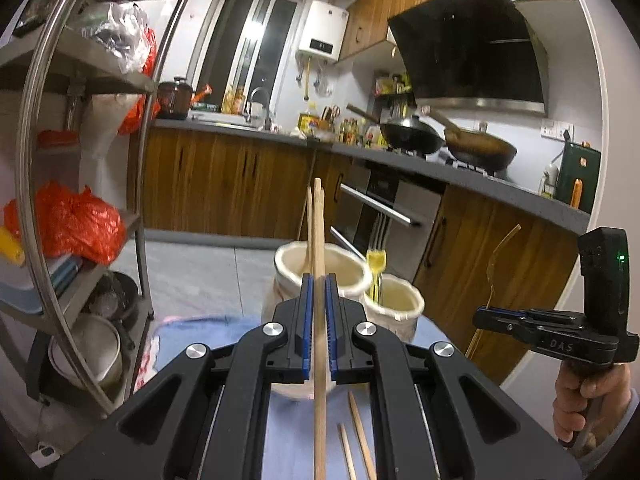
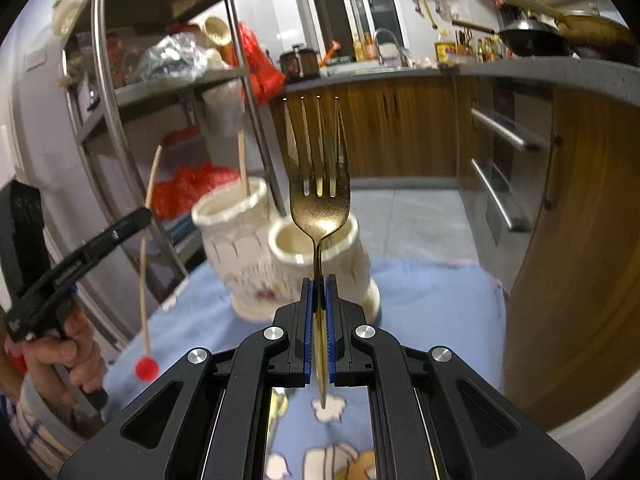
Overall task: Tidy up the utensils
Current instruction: 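Lift the chopstick and gold fork and carry them over the holder cups, then drop the chopstick and gold fork into the holder cups and open both tools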
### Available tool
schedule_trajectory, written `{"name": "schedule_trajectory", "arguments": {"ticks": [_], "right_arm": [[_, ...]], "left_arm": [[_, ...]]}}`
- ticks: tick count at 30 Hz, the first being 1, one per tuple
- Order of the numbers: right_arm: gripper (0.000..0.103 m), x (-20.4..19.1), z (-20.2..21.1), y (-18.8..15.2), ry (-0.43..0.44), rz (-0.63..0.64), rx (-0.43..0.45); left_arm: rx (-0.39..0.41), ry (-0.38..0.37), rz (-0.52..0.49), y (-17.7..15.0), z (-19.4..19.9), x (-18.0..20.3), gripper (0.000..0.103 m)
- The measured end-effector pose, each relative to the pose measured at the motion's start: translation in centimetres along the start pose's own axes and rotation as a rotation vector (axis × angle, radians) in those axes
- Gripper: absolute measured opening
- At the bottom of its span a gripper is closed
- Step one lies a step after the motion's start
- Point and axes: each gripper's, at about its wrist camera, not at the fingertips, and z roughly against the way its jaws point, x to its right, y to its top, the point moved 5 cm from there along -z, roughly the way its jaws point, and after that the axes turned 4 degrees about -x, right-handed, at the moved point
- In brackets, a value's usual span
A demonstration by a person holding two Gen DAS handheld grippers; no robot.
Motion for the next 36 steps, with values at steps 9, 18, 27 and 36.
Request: {"name": "schedule_trajectory", "arguments": {"ticks": [9,18,27,36], "right_arm": [[0.007,-1.2,0.8,4.7,0.069,0.02,0.127],[0.007,-0.9,1.1,8.0,0.1,-0.012,0.216],[0.007,-0.2,0.4,9.1,0.069,-0.046,0.269],[0.007,0.0,-1.3,8.6,-0.005,-0.025,0.252]], "left_arm": [[0.096,-0.021,0.027,4.9,-1.6,-0.3,0.006],[0.22,-0.016,0.099,8.5,-2.4,-1.3,0.006],[0.346,0.044,0.099,10.4,-3.6,-0.8,0.006],[0.325,0.053,0.065,8.8,-6.8,-0.2,0.006]]}}
